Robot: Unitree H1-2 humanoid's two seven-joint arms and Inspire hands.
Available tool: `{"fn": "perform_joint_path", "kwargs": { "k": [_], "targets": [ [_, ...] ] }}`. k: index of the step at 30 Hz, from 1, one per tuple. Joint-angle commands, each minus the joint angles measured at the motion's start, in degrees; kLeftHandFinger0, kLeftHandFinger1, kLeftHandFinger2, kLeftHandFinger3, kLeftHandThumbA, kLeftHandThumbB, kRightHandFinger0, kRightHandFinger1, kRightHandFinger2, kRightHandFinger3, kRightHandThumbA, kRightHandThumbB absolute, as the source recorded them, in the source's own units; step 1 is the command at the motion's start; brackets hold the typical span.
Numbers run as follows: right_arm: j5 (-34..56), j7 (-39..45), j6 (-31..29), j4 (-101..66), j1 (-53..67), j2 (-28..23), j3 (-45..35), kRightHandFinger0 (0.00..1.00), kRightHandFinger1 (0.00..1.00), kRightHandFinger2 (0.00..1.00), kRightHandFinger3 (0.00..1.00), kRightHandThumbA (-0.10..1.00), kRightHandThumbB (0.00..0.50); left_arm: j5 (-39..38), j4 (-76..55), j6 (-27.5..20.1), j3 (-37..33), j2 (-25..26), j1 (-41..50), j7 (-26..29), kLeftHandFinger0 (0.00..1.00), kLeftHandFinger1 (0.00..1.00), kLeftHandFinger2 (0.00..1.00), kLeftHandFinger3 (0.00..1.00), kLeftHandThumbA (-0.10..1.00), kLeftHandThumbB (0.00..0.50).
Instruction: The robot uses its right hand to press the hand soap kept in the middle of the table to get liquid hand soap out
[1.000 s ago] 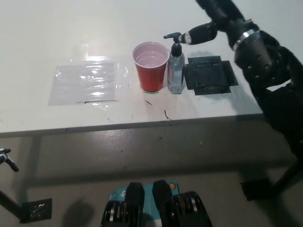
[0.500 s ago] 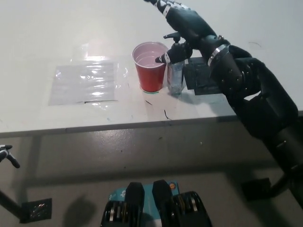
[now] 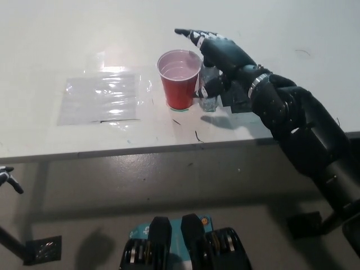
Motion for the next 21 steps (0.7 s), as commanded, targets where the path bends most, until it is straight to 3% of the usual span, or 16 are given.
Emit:
{"fn": "perform_joint_path", "kwargs": {
  "k": [1,2,7,13,21],
  "targets": [
    [-0.37,-2.11,-3.84,1.26,-0.52,-0.10,-0.72,1.00,1.00,1.00,1.00,1.00,0.435,0.87,-1.04,1.06,0.88,1.31,-1.87,-1.62,1.00,1.00,1.00,0.80,1.00,0.172],
    [-0.48,-2.53,-4.94,2.03,0.06,0.14,-0.43,1.00,1.00,1.00,1.00,1.00,0.459,0.72,-1.10,1.06,0.24,1.83,-1.83,-1.29,1.00,1.00,1.00,0.81,1.00,0.174],
    [-1.39,-2.61,-5.21,2.45,1.66,0.68,0.55,1.00,1.00,1.00,1.00,1.00,0.426,1.26,-1.01,1.06,0.29,2.00,-2.51,-2.13,1.00,1.00,1.00,0.83,1.00,0.170],
    [-4.66,-4.84,-7.51,4.63,1.87,0.34,2.93,1.00,1.00,1.00,1.00,1.00,0.421,2.23,-1.27,1.06,0.82,1.72,-3.67,-3.54,1.00,1.00,1.00,0.80,1.00,0.157],
    [-7.74,-1.35,-6.46,5.89,1.90,-1.15,6.67,1.00,1.00,1.00,1.00,1.00,0.453,3.39,-0.69,1.06,0.14,2.70,-5.65,-3.95,1.00,1.00,1.00,0.82,1.00,0.185]
  ]
}}
